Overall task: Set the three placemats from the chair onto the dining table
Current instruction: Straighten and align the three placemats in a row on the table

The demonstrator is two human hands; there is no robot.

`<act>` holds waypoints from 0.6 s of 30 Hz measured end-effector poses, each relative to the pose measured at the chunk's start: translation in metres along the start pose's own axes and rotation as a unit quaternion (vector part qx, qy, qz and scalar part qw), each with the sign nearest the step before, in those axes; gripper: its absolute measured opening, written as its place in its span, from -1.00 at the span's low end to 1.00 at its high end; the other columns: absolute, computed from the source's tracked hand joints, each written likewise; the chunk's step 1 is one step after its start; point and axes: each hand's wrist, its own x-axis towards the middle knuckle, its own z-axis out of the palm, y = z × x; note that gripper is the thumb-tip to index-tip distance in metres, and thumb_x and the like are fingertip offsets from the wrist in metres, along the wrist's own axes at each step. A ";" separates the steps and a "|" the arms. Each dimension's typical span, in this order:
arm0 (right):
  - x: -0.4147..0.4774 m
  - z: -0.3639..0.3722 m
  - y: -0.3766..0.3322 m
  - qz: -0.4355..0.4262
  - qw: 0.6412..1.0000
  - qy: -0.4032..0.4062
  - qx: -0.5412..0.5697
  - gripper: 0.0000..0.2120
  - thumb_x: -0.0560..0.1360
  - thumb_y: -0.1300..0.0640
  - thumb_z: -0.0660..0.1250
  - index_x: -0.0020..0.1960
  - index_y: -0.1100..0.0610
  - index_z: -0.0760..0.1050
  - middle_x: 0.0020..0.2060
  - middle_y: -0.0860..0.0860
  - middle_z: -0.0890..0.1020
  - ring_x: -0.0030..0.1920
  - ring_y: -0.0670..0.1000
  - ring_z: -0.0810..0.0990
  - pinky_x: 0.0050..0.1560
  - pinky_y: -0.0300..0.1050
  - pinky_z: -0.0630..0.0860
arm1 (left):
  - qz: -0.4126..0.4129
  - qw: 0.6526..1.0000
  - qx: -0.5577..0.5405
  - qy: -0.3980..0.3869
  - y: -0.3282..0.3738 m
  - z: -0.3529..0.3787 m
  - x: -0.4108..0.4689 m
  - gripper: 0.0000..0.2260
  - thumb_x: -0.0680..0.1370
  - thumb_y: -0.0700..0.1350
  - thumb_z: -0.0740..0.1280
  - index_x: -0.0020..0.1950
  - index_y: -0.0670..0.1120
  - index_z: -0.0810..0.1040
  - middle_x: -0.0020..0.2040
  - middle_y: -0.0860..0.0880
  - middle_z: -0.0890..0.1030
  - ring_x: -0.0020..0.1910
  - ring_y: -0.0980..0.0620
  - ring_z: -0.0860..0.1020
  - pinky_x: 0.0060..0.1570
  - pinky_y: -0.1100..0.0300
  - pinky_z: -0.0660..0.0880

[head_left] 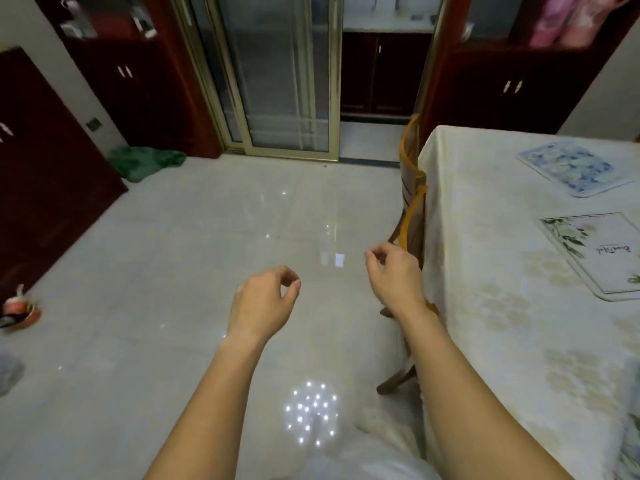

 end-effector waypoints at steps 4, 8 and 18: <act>0.064 0.009 -0.011 -0.001 1.000 0.008 -0.019 -0.80 0.61 0.04 0.28 0.01 0.14 0.62 -0.11 0.04 0.69 -0.09 0.08 0.63 -0.13 -0.06 0.51 | -0.012 0.999 0.037 -0.023 -0.006 -0.015 0.074 -0.78 0.60 0.15 0.27 0.16 0.11 0.59 0.04 0.15 0.68 0.03 -0.01 0.61 0.11 -0.01 0.54; 0.136 0.025 -0.013 0.009 1.000 0.019 -0.018 -0.81 0.61 0.04 0.26 0.01 0.11 0.60 -0.13 0.04 0.68 -0.11 0.08 0.64 -0.16 0.00 0.57 | 0.000 0.998 0.048 -0.044 0.005 -0.020 0.149 -0.77 0.61 0.14 0.28 0.19 0.10 0.58 0.08 0.13 0.68 0.11 -0.02 0.61 0.14 -0.01 0.53; 0.267 0.036 0.013 0.089 0.995 0.044 -0.023 -0.82 0.60 0.00 0.24 -0.05 0.04 0.57 -0.19 -0.03 0.67 -0.16 0.01 0.63 -0.13 -0.03 0.58 | 0.084 0.994 -0.020 -0.070 0.054 0.009 0.325 -0.82 0.59 0.12 0.29 0.10 0.11 0.60 -0.08 0.23 0.63 0.00 -0.01 0.63 0.07 0.00 0.57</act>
